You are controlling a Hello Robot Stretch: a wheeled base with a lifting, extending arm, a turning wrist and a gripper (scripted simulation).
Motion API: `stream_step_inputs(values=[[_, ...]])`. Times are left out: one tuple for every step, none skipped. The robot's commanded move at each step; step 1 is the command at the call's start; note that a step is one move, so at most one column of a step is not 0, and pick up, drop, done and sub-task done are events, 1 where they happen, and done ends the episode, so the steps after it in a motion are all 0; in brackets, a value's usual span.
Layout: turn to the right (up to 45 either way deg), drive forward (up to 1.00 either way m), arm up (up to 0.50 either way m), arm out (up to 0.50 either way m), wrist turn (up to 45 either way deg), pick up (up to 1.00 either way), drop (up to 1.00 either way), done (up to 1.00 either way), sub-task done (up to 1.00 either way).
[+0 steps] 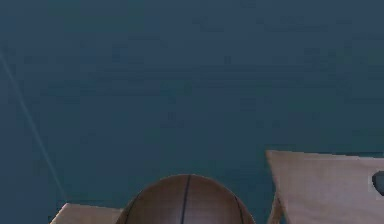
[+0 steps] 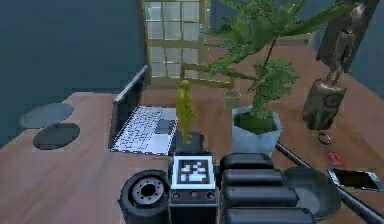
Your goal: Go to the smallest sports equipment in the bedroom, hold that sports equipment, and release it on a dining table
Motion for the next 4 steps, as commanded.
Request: stream_step_inputs(values=[[36.0,0.00,0.00,0.00,0.0,0.00,0.00,0.00,0.00],[0.0,0.00,0.00,0.40,0.0,0.00,0.00,0.00,0.00],[0.0,0.00,0.00,0.00,39.0,0.00,0.00,0.00,0.00],[0.0,0.00,-0.32,0.00,0.0,0.00,0.00,0.00,0.00]])
